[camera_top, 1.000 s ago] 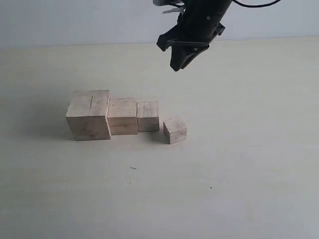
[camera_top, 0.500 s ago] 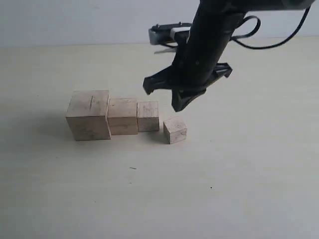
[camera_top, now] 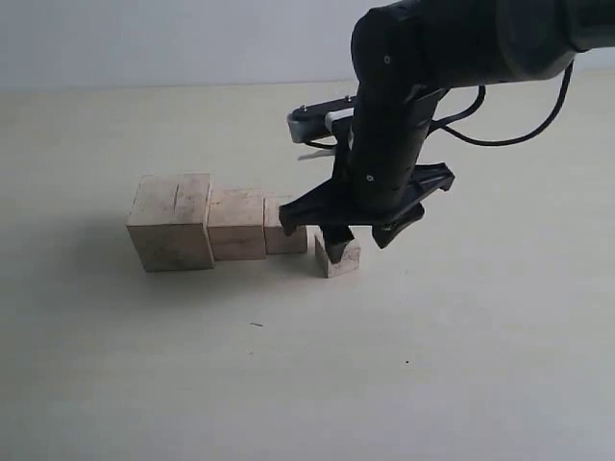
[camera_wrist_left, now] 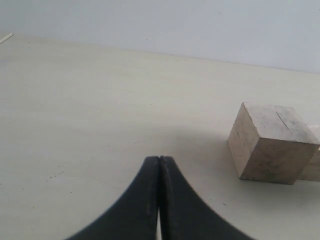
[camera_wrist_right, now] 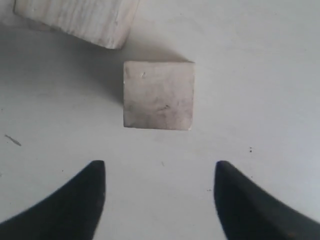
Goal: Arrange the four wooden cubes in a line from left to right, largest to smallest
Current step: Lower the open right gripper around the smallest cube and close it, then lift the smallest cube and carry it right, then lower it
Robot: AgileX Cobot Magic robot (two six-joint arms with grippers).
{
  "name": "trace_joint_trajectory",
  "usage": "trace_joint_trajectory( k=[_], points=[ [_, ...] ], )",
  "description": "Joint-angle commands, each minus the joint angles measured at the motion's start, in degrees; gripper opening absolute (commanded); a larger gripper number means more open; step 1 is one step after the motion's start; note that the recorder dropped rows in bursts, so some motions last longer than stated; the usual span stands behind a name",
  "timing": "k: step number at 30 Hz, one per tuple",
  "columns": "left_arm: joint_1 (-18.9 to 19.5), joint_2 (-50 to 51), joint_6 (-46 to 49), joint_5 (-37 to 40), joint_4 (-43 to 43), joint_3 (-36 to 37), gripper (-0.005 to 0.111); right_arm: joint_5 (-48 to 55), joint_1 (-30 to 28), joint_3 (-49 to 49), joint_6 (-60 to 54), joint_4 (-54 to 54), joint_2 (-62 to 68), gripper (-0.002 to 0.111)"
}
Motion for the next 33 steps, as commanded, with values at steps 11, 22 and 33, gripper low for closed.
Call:
trace_joint_trajectory(
  k=[11,22,33],
  points=[
    [-0.4,-0.2,0.0,-0.4,0.1,0.2,0.000,-7.2,0.0,0.3,0.1,-0.8,4.6,0.080],
    [-0.4,-0.2,0.0,-0.4,0.1,0.2,0.000,-4.7,0.0,0.3,-1.4,-0.8,5.8,0.008],
    [-0.4,-0.2,0.0,-0.4,0.1,0.2,0.000,4.5,-6.4,-1.2,-17.6,-0.9,-3.6,0.000]
  ],
)
